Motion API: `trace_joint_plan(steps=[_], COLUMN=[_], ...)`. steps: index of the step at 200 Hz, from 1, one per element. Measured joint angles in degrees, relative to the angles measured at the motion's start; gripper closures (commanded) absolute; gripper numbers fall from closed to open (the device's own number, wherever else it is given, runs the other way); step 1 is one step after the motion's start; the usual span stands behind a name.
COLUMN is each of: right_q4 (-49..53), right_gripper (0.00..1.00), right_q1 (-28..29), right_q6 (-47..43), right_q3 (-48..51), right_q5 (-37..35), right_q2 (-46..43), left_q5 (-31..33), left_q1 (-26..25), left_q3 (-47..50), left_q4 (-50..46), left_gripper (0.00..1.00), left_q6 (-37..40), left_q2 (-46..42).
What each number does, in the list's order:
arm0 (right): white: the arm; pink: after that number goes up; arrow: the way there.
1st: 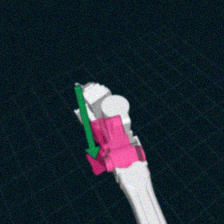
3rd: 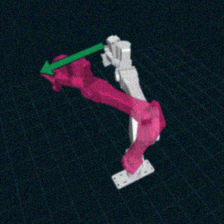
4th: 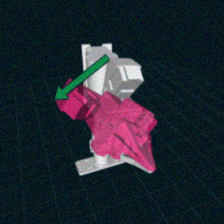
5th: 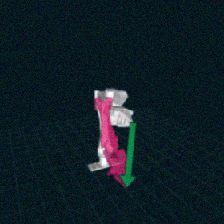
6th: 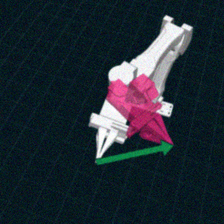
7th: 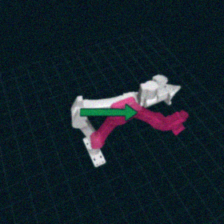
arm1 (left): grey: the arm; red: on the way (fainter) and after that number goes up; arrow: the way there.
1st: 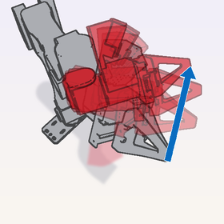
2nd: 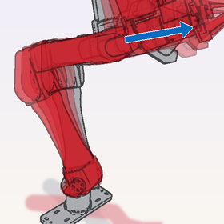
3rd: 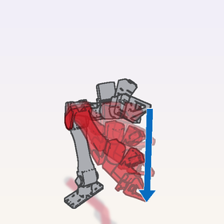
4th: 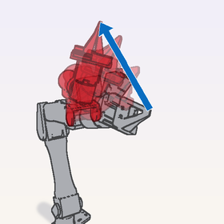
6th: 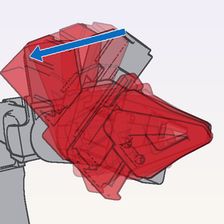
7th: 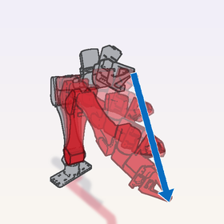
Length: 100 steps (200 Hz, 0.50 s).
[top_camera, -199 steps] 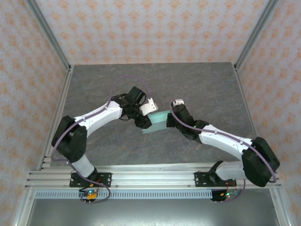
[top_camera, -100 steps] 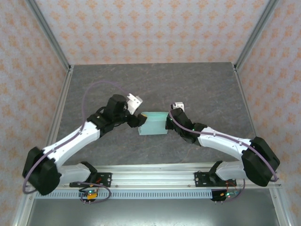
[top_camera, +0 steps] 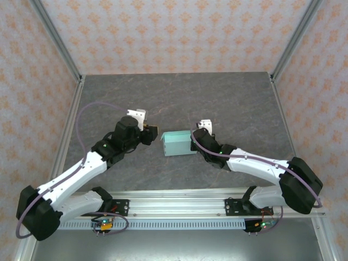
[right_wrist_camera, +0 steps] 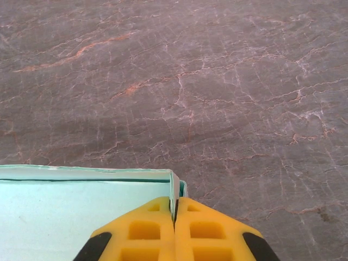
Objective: Fold the paper box
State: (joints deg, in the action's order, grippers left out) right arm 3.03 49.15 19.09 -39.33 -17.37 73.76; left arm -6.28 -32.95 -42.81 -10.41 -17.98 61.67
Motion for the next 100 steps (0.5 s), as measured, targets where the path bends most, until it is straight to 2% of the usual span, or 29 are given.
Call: trace_joint_plan(steps=[32, 46, 71, 100], right_q4=[0.15, 0.17, 0.39, 0.44], right_gripper=[1.0, 1.0, 1.0, 1.0], right_q1=[0.0, 0.0, 0.0, 0.0], right_q6=[0.02, 0.02, 0.31, 0.42], right_q3=[0.0, 0.0, 0.0, 0.0], right_q5=[-0.9, -1.22, -1.68, -1.77], right_q2=[0.02, 0.02, 0.02, 0.02], left_q5=[-0.5, -1.53, -1.99, -0.44], left_q1=[-4.5, -5.86, -6.45, -6.45], left_q3=[-0.46, -0.46, -0.46, -0.57], left_q4=[-1.29, -1.22, -0.42, -0.48], left_gripper=[0.49, 0.49, 0.51, 0.62], left_q6=[3.06, 3.58, 3.52, 4.09], left_q2=[6.84, 7.8, 7.87, 8.02])
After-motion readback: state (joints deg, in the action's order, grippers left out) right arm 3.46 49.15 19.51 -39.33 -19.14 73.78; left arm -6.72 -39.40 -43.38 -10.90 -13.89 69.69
